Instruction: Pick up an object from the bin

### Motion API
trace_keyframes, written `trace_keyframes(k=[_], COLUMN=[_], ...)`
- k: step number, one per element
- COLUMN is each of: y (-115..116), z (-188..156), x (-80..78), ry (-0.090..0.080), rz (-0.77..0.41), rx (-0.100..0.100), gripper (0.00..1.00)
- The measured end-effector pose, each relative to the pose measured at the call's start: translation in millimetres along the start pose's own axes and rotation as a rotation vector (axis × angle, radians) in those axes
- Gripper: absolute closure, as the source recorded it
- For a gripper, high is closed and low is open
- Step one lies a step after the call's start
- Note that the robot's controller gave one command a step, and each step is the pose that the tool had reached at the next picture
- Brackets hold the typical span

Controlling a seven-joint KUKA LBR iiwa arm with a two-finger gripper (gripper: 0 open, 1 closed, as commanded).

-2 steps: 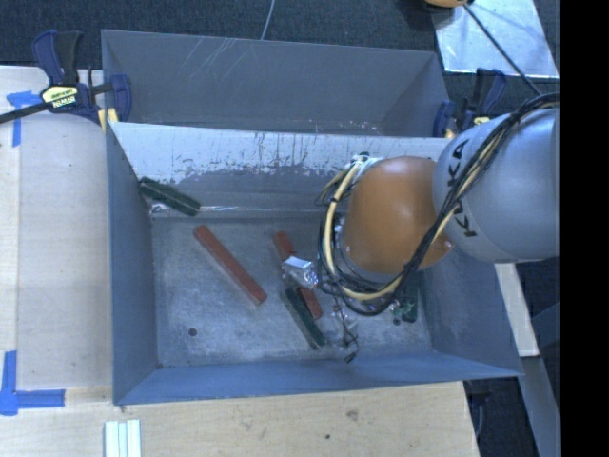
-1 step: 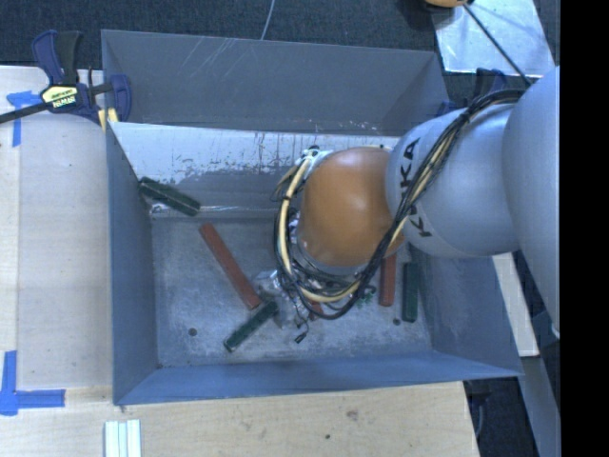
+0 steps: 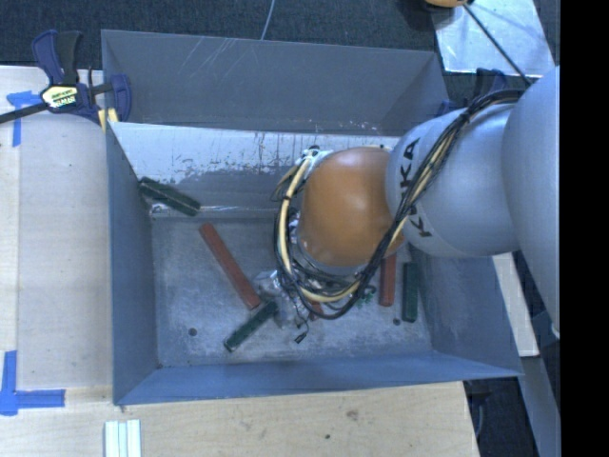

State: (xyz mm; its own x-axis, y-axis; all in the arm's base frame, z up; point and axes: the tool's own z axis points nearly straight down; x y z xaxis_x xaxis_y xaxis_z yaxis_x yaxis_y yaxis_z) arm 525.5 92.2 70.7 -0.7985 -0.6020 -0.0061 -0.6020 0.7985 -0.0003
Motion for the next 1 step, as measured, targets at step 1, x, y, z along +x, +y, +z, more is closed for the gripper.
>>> trace_keyframes(k=[1], y=[35.4], z=[-165.7], x=[15.3], ry=[0.001], rz=[0.052], rx=[0.002], gripper=[1.00])
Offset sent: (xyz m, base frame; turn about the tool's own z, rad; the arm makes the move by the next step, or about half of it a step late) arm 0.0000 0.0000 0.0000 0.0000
